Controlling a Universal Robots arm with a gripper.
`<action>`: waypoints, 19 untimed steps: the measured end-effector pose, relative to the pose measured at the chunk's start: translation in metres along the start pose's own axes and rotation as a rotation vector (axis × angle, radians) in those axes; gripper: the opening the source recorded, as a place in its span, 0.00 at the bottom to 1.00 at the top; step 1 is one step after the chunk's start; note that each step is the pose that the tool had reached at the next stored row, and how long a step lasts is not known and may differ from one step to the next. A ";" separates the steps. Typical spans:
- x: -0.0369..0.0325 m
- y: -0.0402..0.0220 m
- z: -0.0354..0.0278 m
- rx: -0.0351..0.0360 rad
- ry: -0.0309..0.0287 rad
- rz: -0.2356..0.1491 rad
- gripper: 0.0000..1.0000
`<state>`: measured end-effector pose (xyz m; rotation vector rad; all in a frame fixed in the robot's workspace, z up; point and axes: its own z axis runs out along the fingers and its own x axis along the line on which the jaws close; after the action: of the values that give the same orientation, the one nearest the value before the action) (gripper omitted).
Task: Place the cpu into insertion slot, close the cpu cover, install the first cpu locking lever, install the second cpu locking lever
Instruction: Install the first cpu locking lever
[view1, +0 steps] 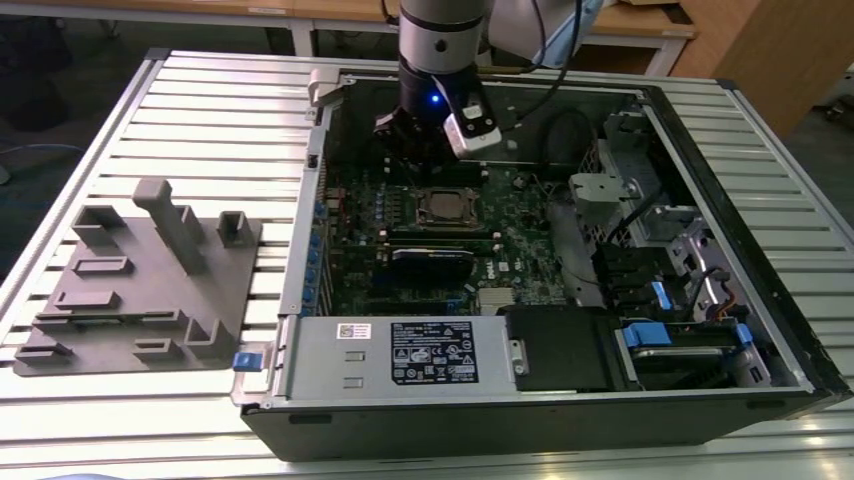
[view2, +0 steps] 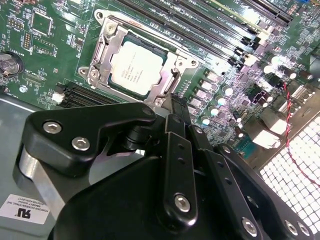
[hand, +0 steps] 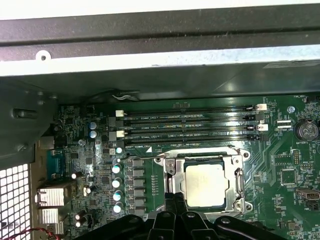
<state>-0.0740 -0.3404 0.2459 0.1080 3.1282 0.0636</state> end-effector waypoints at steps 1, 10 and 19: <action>0.0000 0.0000 0.0000 0.0000 0.0000 0.000 0.11; 0.0000 0.0001 -0.0019 0.0000 0.0000 0.000 0.11; 0.0000 0.0001 -0.0020 0.0000 0.0000 0.000 0.11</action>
<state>-0.0740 -0.3404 0.2479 0.1079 3.1282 0.0635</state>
